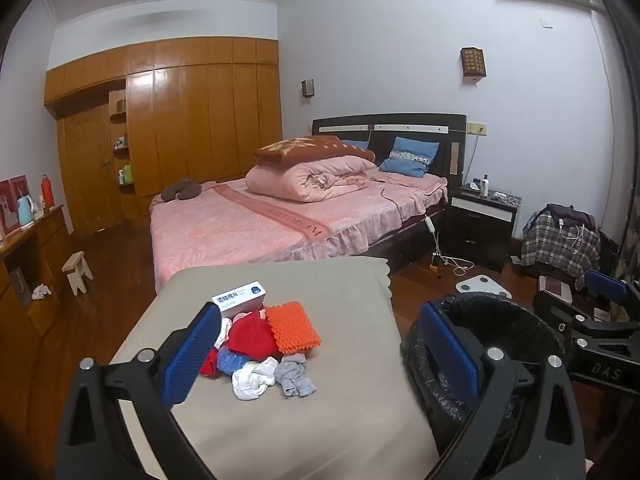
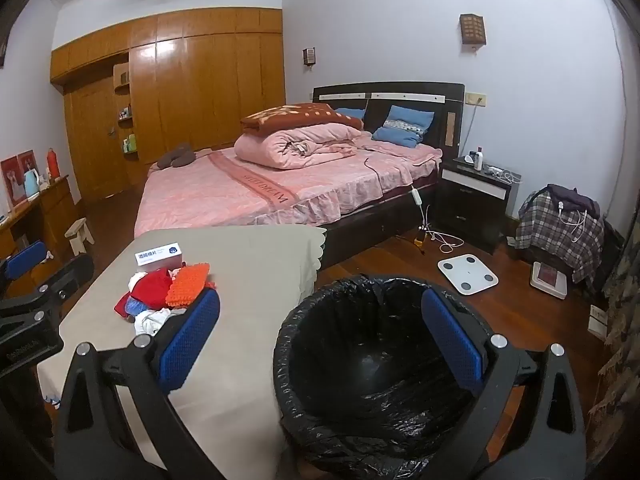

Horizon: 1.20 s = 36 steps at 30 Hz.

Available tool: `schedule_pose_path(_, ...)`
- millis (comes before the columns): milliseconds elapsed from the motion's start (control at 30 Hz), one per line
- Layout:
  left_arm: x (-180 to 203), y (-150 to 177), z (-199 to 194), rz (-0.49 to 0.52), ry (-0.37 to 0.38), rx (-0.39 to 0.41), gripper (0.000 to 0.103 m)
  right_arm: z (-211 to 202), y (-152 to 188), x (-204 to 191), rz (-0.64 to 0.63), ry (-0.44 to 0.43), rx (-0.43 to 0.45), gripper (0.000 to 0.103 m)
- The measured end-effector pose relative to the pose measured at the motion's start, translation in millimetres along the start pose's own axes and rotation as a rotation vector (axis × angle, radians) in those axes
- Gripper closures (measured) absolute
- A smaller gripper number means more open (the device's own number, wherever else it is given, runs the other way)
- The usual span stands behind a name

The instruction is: Collect trash

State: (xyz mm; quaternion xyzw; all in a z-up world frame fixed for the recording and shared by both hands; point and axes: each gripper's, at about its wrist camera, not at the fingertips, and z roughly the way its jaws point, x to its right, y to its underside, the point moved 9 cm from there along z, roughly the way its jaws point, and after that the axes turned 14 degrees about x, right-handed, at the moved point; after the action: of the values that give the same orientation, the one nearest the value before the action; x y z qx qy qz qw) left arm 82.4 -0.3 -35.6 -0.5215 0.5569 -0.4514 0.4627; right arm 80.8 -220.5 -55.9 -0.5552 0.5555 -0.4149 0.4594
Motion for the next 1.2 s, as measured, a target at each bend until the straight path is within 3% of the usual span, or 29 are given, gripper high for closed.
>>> schedule_pose_path(1200, 0.9, 2.1, 1.6, 0.004, -0.003, -0.008, 0.006, 1.6, 2.2, 5.2, 0.000, 0.004, -0.005, 0.005)
